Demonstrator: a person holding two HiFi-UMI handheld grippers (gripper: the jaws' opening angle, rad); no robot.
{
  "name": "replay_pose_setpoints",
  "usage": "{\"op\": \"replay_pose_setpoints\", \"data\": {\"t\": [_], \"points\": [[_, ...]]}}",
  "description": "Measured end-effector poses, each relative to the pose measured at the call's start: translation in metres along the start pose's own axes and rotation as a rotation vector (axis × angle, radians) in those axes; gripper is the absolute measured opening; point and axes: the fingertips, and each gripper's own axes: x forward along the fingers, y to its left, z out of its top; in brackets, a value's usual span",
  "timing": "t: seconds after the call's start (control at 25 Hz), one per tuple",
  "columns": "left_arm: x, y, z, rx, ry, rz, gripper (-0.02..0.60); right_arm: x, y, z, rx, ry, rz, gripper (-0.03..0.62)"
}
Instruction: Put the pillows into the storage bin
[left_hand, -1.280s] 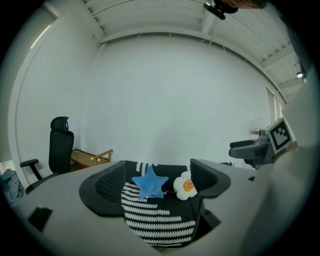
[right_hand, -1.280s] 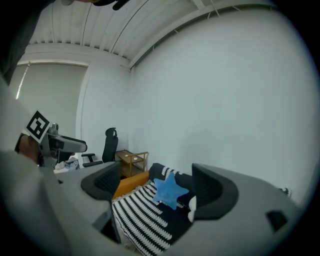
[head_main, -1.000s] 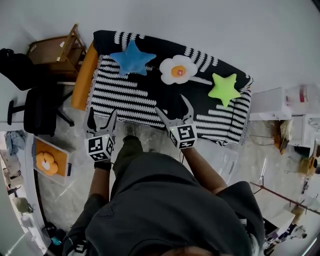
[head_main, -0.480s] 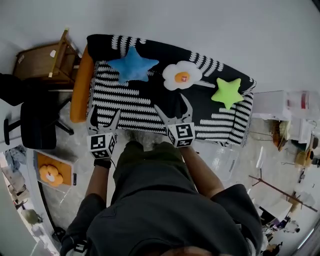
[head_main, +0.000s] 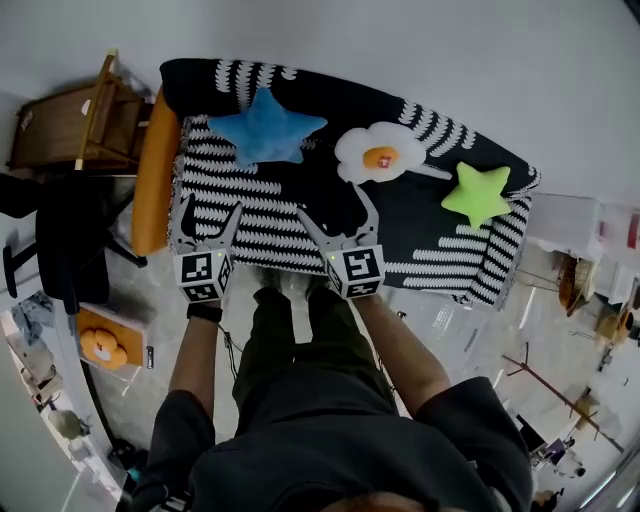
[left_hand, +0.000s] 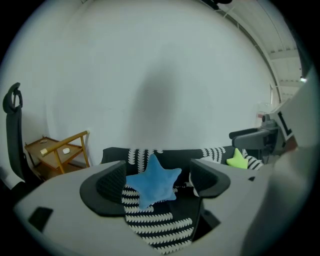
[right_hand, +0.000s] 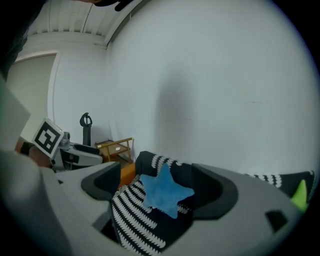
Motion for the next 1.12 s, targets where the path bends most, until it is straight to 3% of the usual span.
{"op": "replay_pose_setpoints", "data": {"t": [0.56,1.12], "points": [[0.199,0.003,-0.062,0.054,0.087,-0.040,0.391,0.074,-0.049,-0.093,0.064,0.083,0.025,0.442],[0.367,0.013,-0.090,0.119,0.133,-0.063,0.391,0.112,-0.080,-0.162,0.133,0.131,0.021,0.442]]}}
